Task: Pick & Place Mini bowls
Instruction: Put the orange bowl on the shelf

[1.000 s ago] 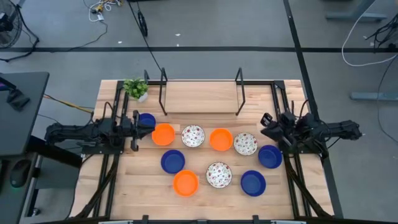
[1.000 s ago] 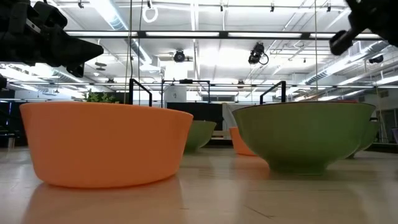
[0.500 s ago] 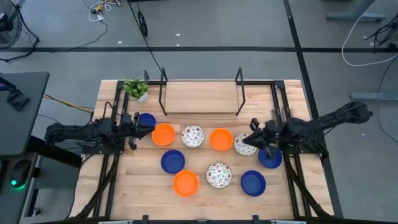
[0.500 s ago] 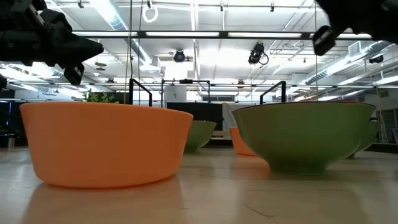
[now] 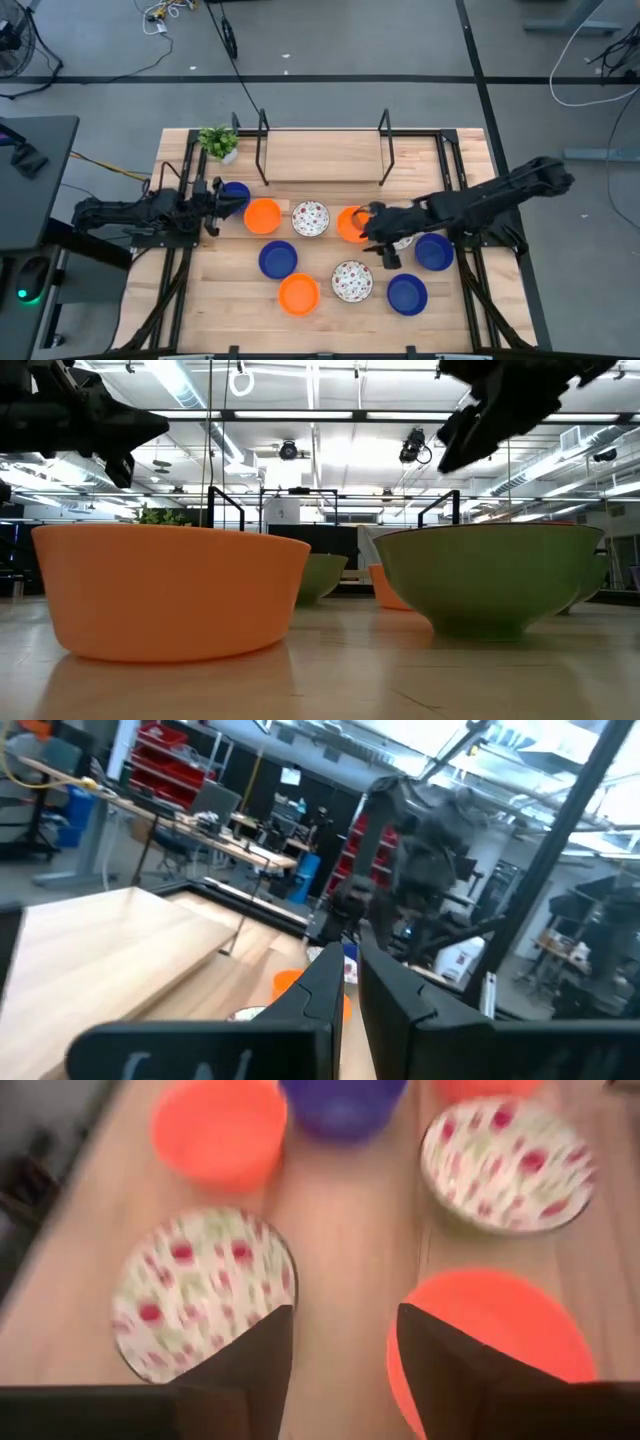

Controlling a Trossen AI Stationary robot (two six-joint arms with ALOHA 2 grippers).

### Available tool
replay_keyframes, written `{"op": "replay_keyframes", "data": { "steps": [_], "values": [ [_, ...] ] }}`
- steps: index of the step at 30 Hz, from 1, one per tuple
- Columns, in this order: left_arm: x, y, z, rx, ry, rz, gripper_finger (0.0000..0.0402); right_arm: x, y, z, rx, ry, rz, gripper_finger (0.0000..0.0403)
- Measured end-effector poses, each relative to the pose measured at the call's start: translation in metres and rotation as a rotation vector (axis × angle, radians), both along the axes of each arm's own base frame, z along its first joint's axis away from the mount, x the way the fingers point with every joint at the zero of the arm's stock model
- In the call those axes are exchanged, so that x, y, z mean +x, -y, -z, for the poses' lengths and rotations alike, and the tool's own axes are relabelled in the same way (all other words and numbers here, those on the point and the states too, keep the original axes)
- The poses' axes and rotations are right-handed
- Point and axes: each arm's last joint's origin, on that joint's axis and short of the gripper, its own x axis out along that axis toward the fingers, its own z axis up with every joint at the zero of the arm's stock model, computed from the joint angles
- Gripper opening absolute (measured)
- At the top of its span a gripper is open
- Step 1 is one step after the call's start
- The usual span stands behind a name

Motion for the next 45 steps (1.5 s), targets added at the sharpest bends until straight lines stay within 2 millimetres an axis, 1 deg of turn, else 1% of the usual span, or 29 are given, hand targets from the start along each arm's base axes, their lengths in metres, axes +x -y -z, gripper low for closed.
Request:
{"op": "replay_keyframes", "data": {
  "steps": [3,7,12,17,21,24,31,34,37,45],
  "values": [
    [0.0,-0.001,0.0,-0.004,-0.006,-0.022,0.0039,0.013,-0.003,0.011,-0.067,-0.123,-0.044,0.0188],
    [0.001,-0.001,0.001,-0.008,-0.012,-0.044,0.0039,0.026,-0.005,0.029,-0.153,-0.205,-0.11,0.0179],
    [0.005,-0.001,-0.002,-0.01,0.007,-0.044,0.0039,0.031,0.001,0.049,-0.254,-0.297,-0.144,0.0164],
    [0.01,0.001,-0.003,-0.006,0.01,-0.031,0.0039,0.035,0.008,0.06,-0.284,-0.341,-0.123,0.0149],
    [0.014,0.003,-0.004,-0.001,0.015,-0.025,0.0039,0.036,0.012,0.062,-0.282,-0.351,-0.11,0.0136],
    [0.016,0.003,-0.004,0.0,0.012,-0.025,0.0039,0.037,0.014,0.062,-0.281,-0.346,-0.104,0.0117],
    [0.019,0.003,-0.004,0.0,0.011,-0.025,0.0039,0.037,0.018,0.063,-0.278,-0.351,-0.091,0.0036],
    [0.02,0.003,-0.004,-0.001,0.016,-0.025,0.0039,0.037,0.019,0.063,-0.288,-0.348,-0.105,0.0009],
    [0.02,0.003,-0.005,-0.002,0.021,-0.025,0.0039,0.038,0.019,0.063,-0.304,-0.344,-0.135,0.0006],
    [0.02,0.003,-0.005,-0.006,0.021,-0.024,0.0039,0.039,0.019,0.061,-0.305,-0.337,-0.137,0.0002]
  ]
}}
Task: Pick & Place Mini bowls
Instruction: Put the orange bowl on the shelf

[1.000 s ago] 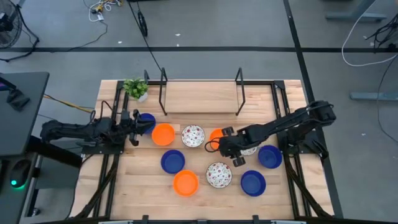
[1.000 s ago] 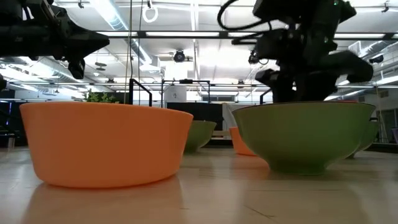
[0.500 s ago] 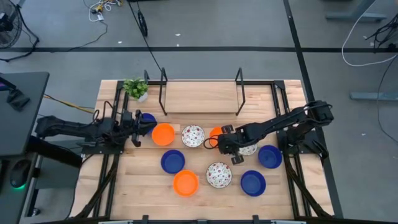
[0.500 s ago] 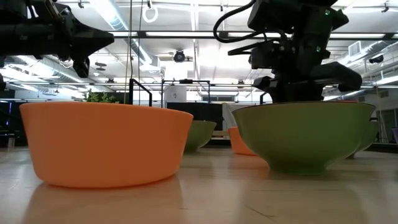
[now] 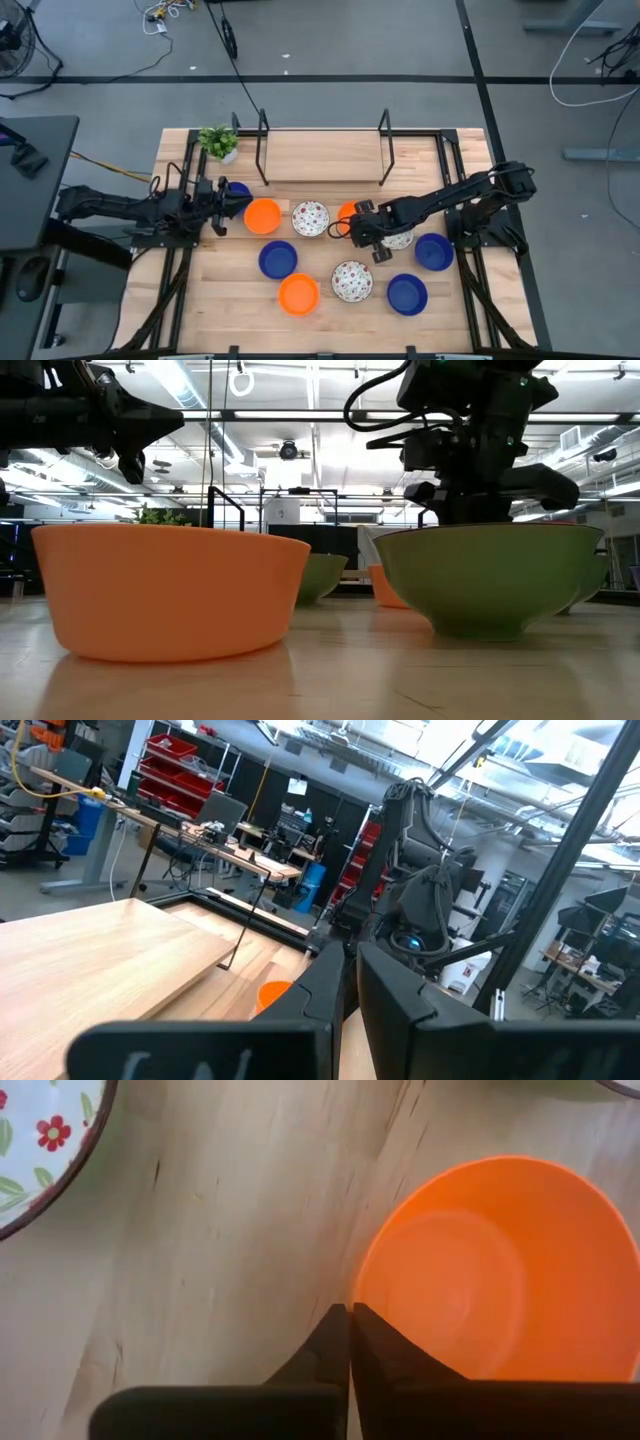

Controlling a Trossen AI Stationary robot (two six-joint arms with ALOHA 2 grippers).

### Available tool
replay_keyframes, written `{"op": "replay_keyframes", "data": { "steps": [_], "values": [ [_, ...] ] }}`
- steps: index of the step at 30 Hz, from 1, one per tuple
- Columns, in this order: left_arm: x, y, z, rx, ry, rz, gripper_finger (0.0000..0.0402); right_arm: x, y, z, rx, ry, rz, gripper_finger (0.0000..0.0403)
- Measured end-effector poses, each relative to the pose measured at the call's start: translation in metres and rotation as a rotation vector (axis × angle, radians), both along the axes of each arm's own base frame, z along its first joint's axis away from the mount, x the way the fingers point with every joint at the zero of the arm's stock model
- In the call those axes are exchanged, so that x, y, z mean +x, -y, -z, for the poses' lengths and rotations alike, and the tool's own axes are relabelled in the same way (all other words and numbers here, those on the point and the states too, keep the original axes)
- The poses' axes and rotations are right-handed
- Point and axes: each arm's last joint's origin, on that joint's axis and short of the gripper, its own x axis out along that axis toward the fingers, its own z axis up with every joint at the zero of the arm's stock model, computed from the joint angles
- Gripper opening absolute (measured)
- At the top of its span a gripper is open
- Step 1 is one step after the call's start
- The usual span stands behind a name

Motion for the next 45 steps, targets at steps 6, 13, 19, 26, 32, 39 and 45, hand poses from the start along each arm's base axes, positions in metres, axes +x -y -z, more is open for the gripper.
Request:
{"op": "replay_keyframes", "data": {
  "steps": [6,13,19,26,32,39,45],
  "values": [
    [0.0,0.0,0.0,0.0,-0.001,0.0,0.0039,0.01,-0.001,-0.017,-0.007,0.038,0.008,0.0001],
    [0.0,0.0,0.0,-0.006,0.0,0.002,0.0039,0.019,0.004,-0.051,-0.136,0.034,0.028,0.0001],
    [0.0,0.0,0.0,-0.006,-0.001,0.004,0.0039,0.033,0.047,-0.081,-0.228,0.081,0.045,0.0],
    [0.0,0.003,0.0,-0.006,-0.001,0.023,0.0039,0.022,0.15,-0.095,-0.182,0.112,0.261,0.0],
    [0.0,0.002,0.0,-0.01,-0.001,-0.002,0.0039,0.003,0.203,-0.088,-0.092,0.171,0.388,0.0],
    [0.0,0.002,0.0,-0.011,-0.001,-0.006,0.0039,-0.007,0.221,-0.078,-0.049,0.21,0.425,0.0],
    [0.0,0.002,0.0,-0.011,-0.001,-0.006,0.0039,-0.013,0.224,-0.064,-0.046,0.192,0.421,0.0]
  ]
}}
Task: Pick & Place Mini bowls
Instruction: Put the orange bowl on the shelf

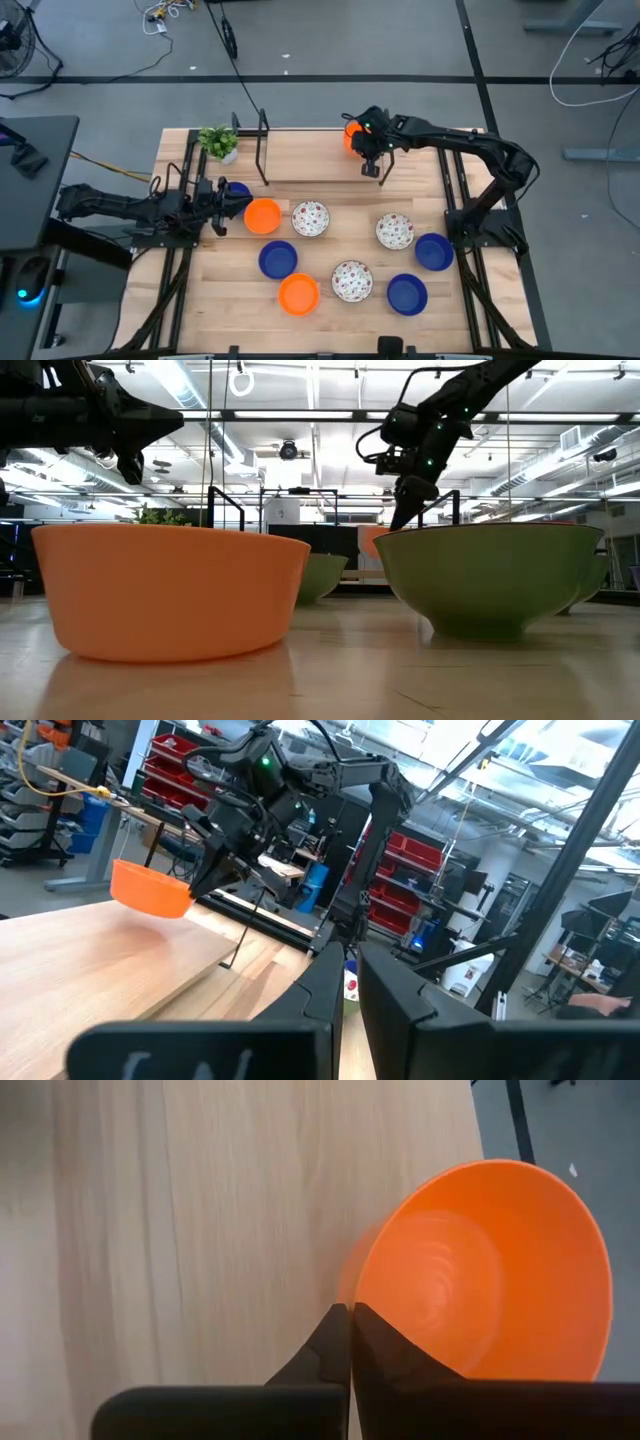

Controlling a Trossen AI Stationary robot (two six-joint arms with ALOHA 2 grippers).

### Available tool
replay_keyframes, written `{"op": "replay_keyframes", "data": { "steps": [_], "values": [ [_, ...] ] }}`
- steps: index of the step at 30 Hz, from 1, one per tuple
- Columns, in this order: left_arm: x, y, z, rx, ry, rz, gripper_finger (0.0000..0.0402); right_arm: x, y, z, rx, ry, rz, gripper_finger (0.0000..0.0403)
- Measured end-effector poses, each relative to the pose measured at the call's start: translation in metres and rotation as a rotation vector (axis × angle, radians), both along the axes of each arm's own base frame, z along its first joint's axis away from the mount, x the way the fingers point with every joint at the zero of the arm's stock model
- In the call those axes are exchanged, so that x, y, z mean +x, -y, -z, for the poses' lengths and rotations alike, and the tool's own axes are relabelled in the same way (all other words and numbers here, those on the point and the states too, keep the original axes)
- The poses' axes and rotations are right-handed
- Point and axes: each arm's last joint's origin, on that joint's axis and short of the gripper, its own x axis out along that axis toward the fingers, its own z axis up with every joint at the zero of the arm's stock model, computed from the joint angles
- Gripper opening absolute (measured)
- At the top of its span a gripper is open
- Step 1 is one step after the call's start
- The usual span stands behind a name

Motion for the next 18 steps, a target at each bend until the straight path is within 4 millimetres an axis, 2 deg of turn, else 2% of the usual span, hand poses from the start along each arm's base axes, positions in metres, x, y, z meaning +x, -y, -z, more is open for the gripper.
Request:
{"op": "replay_keyframes", "data": {
  "steps": [10,18],
  "values": [
    [0.0,0.0,0.0,0.0,0.0,0.0,0.0039,-0.004,-0.001,0.015,-0.025,-0.011,-0.038,0.0001],
    [0.0,0.0,0.0,0.0,0.001,0.0,0.0039,-0.005,0.001,0.016,-0.066,-0.041,-0.021,0.0011]
  ]
}}
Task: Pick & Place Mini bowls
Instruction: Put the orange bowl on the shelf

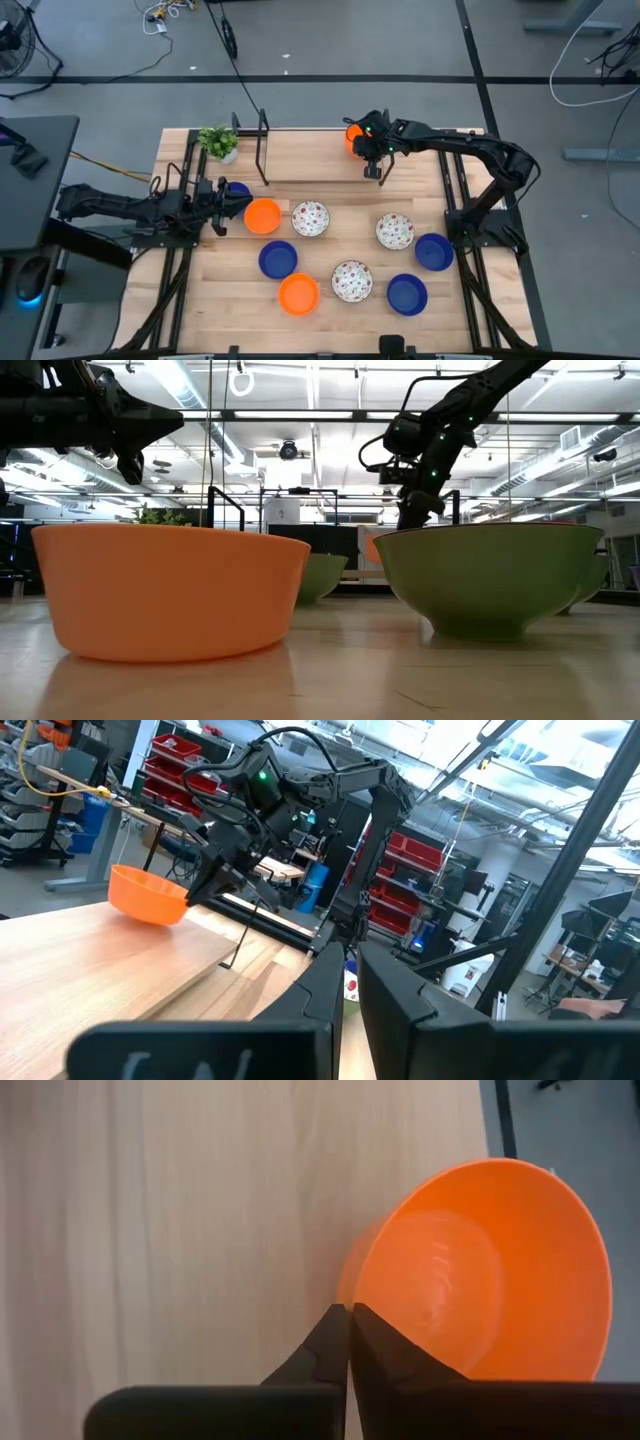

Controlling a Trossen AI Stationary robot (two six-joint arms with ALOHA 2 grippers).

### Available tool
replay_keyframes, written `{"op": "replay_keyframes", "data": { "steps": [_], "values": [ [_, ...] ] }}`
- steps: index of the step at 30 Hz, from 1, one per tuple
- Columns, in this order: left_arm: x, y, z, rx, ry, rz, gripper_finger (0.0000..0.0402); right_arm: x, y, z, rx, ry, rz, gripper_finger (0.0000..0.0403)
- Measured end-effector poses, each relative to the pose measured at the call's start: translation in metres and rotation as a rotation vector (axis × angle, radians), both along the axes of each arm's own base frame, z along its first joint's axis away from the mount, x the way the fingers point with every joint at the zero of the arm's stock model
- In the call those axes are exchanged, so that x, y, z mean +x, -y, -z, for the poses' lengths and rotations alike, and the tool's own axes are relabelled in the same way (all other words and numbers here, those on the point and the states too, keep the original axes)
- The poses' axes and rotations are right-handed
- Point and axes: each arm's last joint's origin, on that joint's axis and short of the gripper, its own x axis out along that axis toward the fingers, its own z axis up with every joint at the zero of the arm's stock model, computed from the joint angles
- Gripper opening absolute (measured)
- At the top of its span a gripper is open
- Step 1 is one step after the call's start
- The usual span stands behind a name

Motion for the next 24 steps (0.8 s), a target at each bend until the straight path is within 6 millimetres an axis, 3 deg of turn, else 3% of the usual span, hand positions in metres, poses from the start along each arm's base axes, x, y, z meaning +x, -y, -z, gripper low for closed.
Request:
{"op": "replay_keyframes", "data": {
  "steps": [18,24],
  "values": [
    [0.0,0.0,0.0,-0.001,0.0,0.0,0.0039,-0.002,-0.0009,0.0013,0.012,-0.024,0.002,0.0027],
    [0.0,0.0,0.0002,-0.001,-0.001,0.0,0.0039,-0.0019,-0.0008,0.0012,0.005,-0.026,0.014,0.0086]
  ]
}}
